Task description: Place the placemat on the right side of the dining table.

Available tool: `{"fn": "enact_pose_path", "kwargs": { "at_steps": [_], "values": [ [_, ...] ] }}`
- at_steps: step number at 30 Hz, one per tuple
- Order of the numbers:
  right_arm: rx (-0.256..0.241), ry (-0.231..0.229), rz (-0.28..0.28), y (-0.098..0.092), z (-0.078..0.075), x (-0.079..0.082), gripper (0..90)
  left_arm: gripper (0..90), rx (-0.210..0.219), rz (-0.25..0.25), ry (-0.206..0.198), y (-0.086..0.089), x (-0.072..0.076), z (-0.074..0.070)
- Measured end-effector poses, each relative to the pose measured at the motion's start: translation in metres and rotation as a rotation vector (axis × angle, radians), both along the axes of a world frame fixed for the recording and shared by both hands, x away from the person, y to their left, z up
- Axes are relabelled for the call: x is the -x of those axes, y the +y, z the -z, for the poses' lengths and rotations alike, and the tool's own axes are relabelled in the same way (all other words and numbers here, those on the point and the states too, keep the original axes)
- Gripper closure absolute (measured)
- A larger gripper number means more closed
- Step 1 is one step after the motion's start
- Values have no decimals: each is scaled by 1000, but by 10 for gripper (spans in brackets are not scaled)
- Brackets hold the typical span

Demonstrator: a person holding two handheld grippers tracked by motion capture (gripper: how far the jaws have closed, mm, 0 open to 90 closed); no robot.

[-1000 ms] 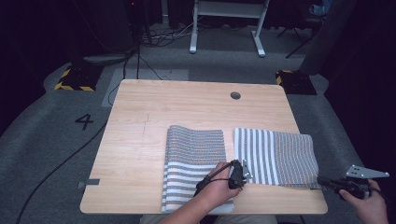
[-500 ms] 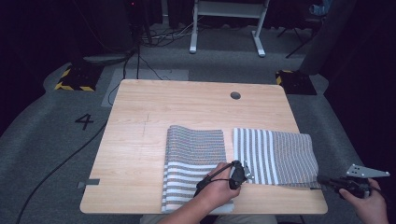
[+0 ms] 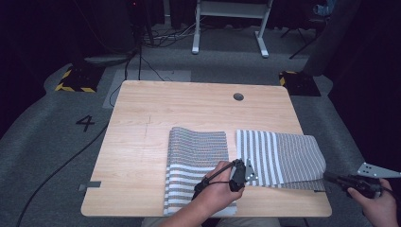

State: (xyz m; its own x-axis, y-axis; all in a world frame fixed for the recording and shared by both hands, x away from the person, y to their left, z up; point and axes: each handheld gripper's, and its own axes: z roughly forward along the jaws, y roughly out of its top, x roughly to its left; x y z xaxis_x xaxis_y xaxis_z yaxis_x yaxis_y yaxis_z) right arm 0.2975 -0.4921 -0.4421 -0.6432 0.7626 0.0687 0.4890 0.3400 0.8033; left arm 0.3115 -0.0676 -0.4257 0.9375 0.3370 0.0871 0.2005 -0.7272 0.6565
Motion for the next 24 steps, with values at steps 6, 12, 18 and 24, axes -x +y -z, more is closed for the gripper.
{"fn": "enact_pose_path", "kwargs": {
  "at_steps": [6, 12, 18, 24],
  "values": [
    [-4, -34, 1, 10, -14, -24, 889, 692, -3, -15, -20, -2, -7, 17],
    [-37, -61, 43, 10, -21, -48, 889, 411, -9, 0, -36, -9, -14, 36],
    [-52, -86, 63, 10, -31, -69, 889, 387, -37, 4, -76, -19, -24, 40],
    [-39, -94, 61, 15, -32, -79, 889, 417, -26, -1, -65, -26, -33, 44]
  ]
}}
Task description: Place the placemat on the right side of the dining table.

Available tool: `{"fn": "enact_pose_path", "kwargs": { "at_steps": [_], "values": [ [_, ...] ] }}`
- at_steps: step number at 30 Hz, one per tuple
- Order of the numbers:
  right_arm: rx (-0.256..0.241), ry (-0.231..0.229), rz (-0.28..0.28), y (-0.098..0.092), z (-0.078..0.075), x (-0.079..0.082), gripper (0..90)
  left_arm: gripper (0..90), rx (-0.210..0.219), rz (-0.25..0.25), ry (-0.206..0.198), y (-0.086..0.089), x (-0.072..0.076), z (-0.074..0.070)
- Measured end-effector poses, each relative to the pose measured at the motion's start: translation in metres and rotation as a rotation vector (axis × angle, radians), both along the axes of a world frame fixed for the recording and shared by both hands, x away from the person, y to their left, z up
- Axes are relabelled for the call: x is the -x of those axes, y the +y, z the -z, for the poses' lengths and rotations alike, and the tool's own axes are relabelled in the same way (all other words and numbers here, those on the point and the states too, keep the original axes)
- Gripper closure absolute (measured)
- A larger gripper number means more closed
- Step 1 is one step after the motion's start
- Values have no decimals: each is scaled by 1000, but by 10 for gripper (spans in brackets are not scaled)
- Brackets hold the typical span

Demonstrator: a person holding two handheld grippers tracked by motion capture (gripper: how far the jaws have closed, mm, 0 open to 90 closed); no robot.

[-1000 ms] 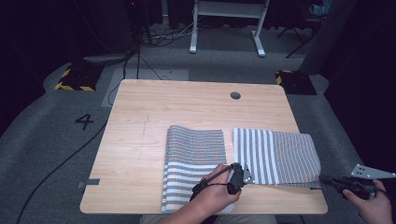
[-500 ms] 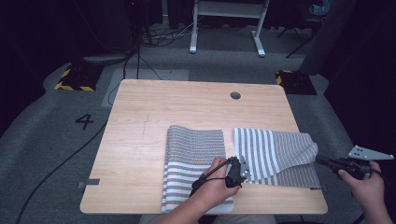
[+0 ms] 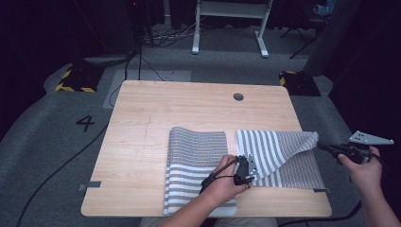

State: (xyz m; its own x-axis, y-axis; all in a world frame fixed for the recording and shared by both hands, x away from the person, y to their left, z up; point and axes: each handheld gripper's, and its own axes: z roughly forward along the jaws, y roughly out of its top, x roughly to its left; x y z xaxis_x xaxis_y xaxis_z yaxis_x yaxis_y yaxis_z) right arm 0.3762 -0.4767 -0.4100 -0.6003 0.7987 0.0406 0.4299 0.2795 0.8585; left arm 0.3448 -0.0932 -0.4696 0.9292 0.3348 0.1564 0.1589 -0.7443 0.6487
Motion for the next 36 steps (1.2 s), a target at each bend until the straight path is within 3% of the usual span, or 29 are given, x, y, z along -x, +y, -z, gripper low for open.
{"fn": "enact_pose_path", "kwargs": {
  "at_steps": [3, 5, 7, 12, 16, 19, 23, 24, 25, 26, 28, 29, 30, 31, 32, 35, 36],
  "values": [
    [-7, -23, 24, -3, -2, -2, 889, 385, 32, -1, 27, -6, 2, 1],
    [-7, -31, 39, -6, -5, -2, 890, 373, 36, 11, 21, -9, 3, 0],
    [-6, -38, 50, -8, -9, -3, 890, 364, 53, 5, 56, -13, 7, -2],
    [17, -38, 65, -6, -15, -7, 890, 325, 141, 29, 49, -11, 22, -25],
    [11, -40, 70, -4, -18, -10, 890, 308, 128, 52, 28, -9, 28, -36],
    [6, -41, 77, -1, -20, -8, 890, 305, 119, 57, 10, -10, 26, -35],
    [-1, -43, 93, -2, -21, -5, 890, 298, 114, 71, 26, -12, 33, -35],
    [-1, -43, 91, -4, -21, -5, 890, 299, 98, 74, 18, -13, 33, -36],
    [-7, -47, 95, -4, -21, -5, 890, 311, 43, 83, -29, -15, 31, -36],
    [-21, -47, 91, -4, -21, -5, 890, 344, 23, 54, -68, -16, 29, -34],
    [-46, -48, 96, -3, -23, -4, 890, 435, -3, 11, -82, -15, 18, -30],
    [-43, -48, 88, -3, -23, -3, 890, 581, -22, -3, -90, -14, 14, -28],
    [-42, -49, 85, -3, -24, -3, 890, 660, -38, -9, -82, -12, 6, -25],
    [-45, -55, 84, -3, -23, -3, 890, 778, -28, -18, -46, -9, 2, -23],
    [-48, -49, 85, -4, -23, -2, 890, 888, -17, -27, -37, -7, -2, -23],
    [-40, -49, 78, -8, -21, -2, 890, 899, -10, -78, -32, 0, -13, -29],
    [-45, -45, 84, -8, -20, -3, 889, 900, 8, -88, -61, 1, -18, -34]
  ]
}}
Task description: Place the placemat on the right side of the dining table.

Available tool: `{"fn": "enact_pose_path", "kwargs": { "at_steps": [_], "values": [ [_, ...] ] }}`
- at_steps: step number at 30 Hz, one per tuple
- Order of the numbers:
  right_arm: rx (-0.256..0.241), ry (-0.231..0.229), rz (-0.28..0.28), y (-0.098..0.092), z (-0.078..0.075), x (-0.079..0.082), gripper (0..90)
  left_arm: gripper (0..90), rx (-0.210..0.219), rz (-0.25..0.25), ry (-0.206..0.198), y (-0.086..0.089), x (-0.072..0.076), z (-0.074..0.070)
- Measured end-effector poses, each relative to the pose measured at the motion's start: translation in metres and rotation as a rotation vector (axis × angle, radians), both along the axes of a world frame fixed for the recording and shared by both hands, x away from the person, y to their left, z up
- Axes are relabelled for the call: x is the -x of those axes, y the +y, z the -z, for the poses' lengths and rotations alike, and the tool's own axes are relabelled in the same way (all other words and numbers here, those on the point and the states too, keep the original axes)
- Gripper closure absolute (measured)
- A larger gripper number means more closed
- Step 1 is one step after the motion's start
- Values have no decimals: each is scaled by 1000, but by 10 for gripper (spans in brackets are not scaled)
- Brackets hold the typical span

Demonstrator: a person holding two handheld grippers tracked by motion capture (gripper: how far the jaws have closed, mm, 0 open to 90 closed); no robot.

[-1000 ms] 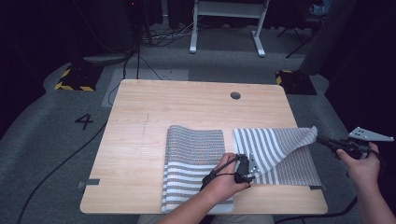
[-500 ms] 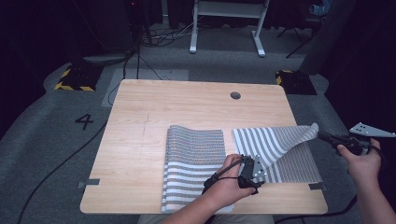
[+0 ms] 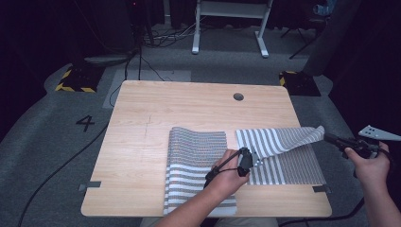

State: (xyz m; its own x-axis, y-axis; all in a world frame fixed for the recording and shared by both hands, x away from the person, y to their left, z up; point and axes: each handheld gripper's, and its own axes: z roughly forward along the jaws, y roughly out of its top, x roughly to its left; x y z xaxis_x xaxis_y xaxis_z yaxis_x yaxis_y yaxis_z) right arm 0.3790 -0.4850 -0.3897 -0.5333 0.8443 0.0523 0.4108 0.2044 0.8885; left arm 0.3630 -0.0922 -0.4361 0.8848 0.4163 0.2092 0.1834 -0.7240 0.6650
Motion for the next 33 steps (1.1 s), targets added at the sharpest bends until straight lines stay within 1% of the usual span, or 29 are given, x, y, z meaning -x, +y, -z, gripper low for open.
{"fn": "enact_pose_path", "kwargs": {
  "at_steps": [1, 2, 3, 4, 5, 6, 8, 10, 11, 12, 13, 14, 15, 16, 17, 18, 20, 22, 23, 24, 25, 26, 27, 28, 29, 30, 31, 32, 33],
  "values": [
    [-2, 4, 2, -1, 0, -1, 889, 900, 8, -11, -16, 2, -5, -5],
    [-5, 1, 5, -2, 1, -4, 889, 899, 22, -27, -42, 3, -11, -10],
    [-7, 2, 3, -2, 0, -6, 889, 899, 27, -39, -67, 3, -16, -15],
    [-12, 1, 7, -2, 0, -10, 889, 899, 22, -42, -87, 4, -21, -20],
    [-10, -1, 5, -2, -2, -12, 889, 899, 26, -57, -113, 5, -30, -27],
    [-15, -6, 12, -1, -4, -18, 889, 898, 35, -67, -124, 5, -37, -31],
    [-16, -15, 15, 1, -9, -27, 889, 897, 40, -91, -158, 4, -51, -40],
    [-19, -26, 26, 2, -15, -38, 889, 890, 69, -124, -187, 4, -63, -47],
    [-17, -34, 37, 3, -18, -44, 889, 853, 87, -151, -205, 5, -69, -50],
    [-19, -41, 55, 3, -21, -50, 890, 778, 97, -181, -220, 5, -72, -52],
    [-15, -47, 71, 3, -22, -56, 890, 724, 102, -211, -231, 8, -76, -54],
    [-9, -49, 95, 4, -25, -65, 890, 699, 114, -223, -226, 9, -77, -54],
    [-4, -48, 108, 4, -25, -70, 890, 658, 123, -238, -221, 10, -76, -54],
    [7, -45, 127, 4, -25, -79, 891, 601, 124, -244, -228, 10, -74, -52],
    [6, -40, 134, 4, -25, -84, 891, 550, 126, -238, -223, 9, -69, -48],
    [0, -29, 145, 6, -24, -92, 891, 520, 119, -229, -216, 8, -67, -45],
    [11, -24, 160, 12, -21, -104, 891, 460, 111, -223, -199, 7, -60, -34],
    [23, -22, 186, 18, -18, -113, 890, 405, 104, -230, -189, 8, -55, -26],
    [32, -19, 212, 21, -15, -119, 888, 375, 108, -237, -185, 8, -53, -22],
    [35, -15, 231, 23, -13, -122, 887, 357, 99, -237, -183, 10, -52, -19],
    [36, -10, 250, 23, -10, -126, 887, 355, 101, -237, -167, 12, -51, -16],
    [38, -7, 266, 23, -8, -129, 887, 354, 96, -242, -161, 14, -51, -13],
    [34, -2, 282, 21, -6, -132, 887, 351, 95, -243, -154, 16, -50, -11],
    [32, 6, 293, 19, -5, -135, 885, 350, 94, -250, -157, 18, -50, -10],
    [23, 10, 303, 18, -4, -136, 876, 351, 96, -255, -146, 20, -50, -7],
    [9, 10, 315, 16, -2, -138, 854, 351, 100, -256, -135, 22, -50, -6],
    [4, 5, 327, 15, -1, -139, 810, 351, 95, -258, -137, 23, -50, -4],
    [8, -2, 340, 14, 0, -139, 742, 351, 104, -262, -122, 24, -50, -2],
    [-9, -3, 343, 12, 2, -140, 628, 351, 110, -269, -117, 24, -50, 1]
  ]
}}
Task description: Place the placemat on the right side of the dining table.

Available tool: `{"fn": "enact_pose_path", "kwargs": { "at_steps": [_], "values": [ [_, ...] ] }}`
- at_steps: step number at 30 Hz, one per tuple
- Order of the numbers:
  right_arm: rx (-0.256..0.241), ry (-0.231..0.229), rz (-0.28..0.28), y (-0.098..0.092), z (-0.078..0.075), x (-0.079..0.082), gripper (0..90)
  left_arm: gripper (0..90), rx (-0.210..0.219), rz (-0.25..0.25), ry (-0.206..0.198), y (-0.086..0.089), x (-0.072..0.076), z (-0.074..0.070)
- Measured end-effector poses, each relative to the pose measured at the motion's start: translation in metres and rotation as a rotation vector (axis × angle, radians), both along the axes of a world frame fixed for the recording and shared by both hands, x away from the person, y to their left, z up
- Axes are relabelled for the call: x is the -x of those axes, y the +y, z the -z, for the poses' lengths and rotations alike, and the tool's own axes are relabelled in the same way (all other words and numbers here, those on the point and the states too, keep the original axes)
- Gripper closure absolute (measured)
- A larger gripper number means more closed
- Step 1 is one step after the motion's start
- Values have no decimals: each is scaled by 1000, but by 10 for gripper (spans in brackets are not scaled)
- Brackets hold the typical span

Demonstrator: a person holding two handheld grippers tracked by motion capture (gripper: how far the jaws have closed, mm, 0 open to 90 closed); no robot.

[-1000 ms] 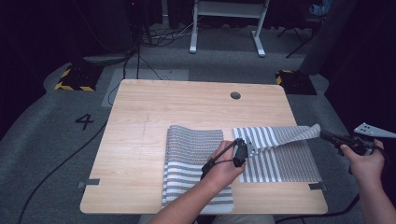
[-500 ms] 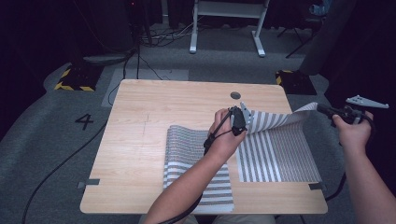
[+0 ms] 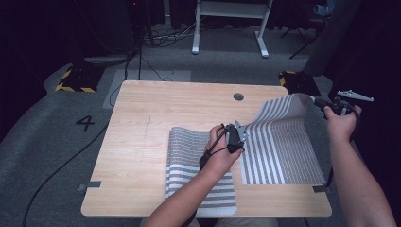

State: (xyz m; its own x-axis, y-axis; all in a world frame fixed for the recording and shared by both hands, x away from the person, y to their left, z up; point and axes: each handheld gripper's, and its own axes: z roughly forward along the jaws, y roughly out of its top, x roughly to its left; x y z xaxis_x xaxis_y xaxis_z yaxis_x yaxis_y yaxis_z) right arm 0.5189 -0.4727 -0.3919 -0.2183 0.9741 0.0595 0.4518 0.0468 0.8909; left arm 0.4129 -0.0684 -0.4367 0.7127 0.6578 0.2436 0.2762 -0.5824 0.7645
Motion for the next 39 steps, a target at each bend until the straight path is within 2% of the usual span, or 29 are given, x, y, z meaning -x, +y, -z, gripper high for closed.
{"fn": "enact_pose_path", "kwargs": {
  "at_steps": [1, 4, 6, 7, 8, 10, 11, 12, 15, 17, 20, 21, 22, 23, 25, 27, 30, 31, 32, 36, 38, 39],
  "values": [
    [-16, -10, 4, -1, 4, 1, 589, 351, 2, 3, 15, 0, 0, 2],
    [-7, 1, -2, -2, 13, 11, 507, 351, -6, 10, 30, 0, 2, 6],
    [-9, 16, -15, -3, 20, 19, 487, 351, -5, 20, 40, -2, 3, 9],
    [-12, 21, -19, -4, 22, 23, 481, 351, -15, 32, 58, -2, 4, 9],
    [-14, 25, -26, -6, 25, 29, 475, 351, -25, 33, 44, -2, 4, 10],
    [-4, 33, -40, -6, 29, 39, 463, 349, -24, 53, 71, -3, 8, 13],
    [3, 40, -52, -6, 31, 47, 461, 347, -39, 69, 93, -3, 10, 13],
    [10, 42, -63, -7, 32, 54, 460, 345, -37, 73, 72, -3, 11, 15],
    [20, 64, -98, -7, 36, 76, 455, 338, -52, 109, 115, -4, 19, 19],
    [26, 85, -112, -9, 39, 90, 455, 335, -53, 126, 124, -4, 25, 23],
    [12, 112, -127, -13, 47, 115, 454, 331, -56, 148, 143, -4, 37, 29],
    [14, 122, -134, -15, 52, 125, 454, 328, -71, 165, 152, -3, 41, 30],
    [4, 134, -133, -16, 55, 133, 455, 328, -62, 172, 165, -4, 45, 32],
    [13, 148, -139, -19, 58, 141, 455, 328, -77, 185, 166, -4, 48, 33],
    [7, 181, -141, -21, 66, 155, 455, 327, -77, 196, 179, -5, 54, 35],
    [-7, 207, -146, -23, 74, 167, 455, 323, -87, 200, 209, -5, 63, 37],
    [-28, 246, -161, -23, 85, 186, 458, 319, -103, 247, 230, -7, 74, 39],
    [-28, 256, -165, -23, 88, 191, 460, 319, -124, 265, 227, -8, 77, 39],
    [-29, 268, -167, -22, 91, 196, 461, 319, -103, 261, 225, -11, 81, 41],
    [-21, 308, -149, -26, 100, 205, 460, 319, -115, 292, 250, -14, 89, 42],
    [-41, 328, -137, -29, 103, 204, 458, 322, -105, 303, 243, -15, 89, 45],
    [-53, 336, -138, -30, 105, 204, 468, 322, -118, 306, 250, -14, 89, 44]
  ]
}}
